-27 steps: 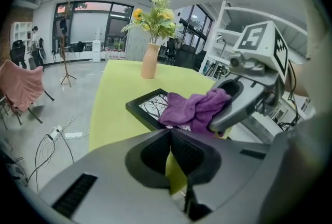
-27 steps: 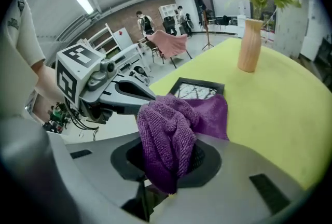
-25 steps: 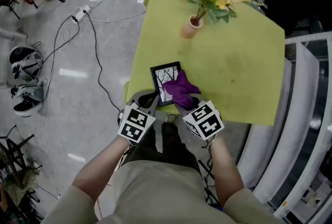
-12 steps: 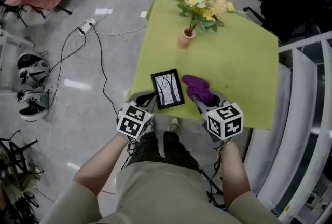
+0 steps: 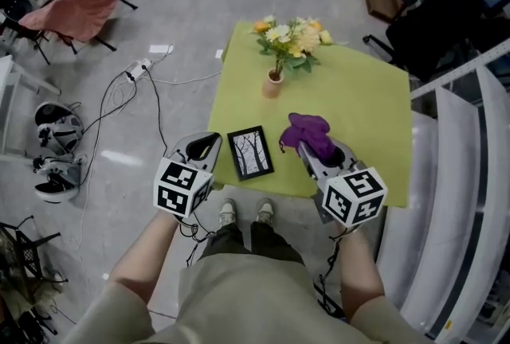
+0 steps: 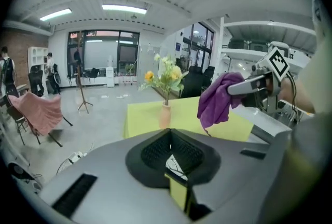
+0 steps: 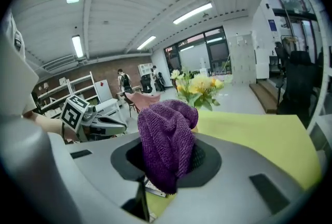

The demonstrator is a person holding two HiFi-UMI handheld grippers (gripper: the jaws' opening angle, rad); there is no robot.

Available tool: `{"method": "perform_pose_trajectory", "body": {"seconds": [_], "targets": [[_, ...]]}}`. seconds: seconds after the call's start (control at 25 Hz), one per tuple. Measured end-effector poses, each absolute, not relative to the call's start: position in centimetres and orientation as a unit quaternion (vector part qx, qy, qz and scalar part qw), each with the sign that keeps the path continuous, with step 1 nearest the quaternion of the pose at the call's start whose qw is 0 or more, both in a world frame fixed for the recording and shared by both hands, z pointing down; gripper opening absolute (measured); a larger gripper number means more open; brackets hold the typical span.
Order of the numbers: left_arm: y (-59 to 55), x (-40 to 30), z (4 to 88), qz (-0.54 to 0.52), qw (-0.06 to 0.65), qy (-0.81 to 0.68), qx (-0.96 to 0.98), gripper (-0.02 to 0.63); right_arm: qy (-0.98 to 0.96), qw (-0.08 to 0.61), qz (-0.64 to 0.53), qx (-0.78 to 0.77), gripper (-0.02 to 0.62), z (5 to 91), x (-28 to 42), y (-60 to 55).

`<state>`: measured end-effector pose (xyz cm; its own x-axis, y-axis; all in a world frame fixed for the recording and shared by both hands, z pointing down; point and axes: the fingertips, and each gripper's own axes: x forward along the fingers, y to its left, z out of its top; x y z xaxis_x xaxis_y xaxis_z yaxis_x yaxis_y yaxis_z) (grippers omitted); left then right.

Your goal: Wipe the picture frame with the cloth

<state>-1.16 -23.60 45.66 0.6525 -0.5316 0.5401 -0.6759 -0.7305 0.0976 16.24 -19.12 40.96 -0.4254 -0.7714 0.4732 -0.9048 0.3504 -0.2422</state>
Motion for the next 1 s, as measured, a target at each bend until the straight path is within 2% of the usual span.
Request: {"method": "perform_pose_trajectory", "body": {"seconds": [0.2, 0.56, 1.0], "targets": [[-24.0, -1.3, 37.8, 0.192, 0.096, -0.357, 0.909, 0.008, -0.822, 0.098, 0.185, 0.529, 0.104, 34.3, 16.2, -18.5], [-21.2, -1.2, 25.7, 0.102, 0.003, -0.374, 0.922, 0.008, -0.845, 0.083, 0.073, 0.523, 0.109, 24.5, 14.6, -15.5], [-17.5, -1.4, 21.2, 0.066, -0.061, -0.374, 0.923, 0.008, -0.847, 0.043, 0.023, 0.529, 0.109, 21.0, 13.8, -12.9]]}}
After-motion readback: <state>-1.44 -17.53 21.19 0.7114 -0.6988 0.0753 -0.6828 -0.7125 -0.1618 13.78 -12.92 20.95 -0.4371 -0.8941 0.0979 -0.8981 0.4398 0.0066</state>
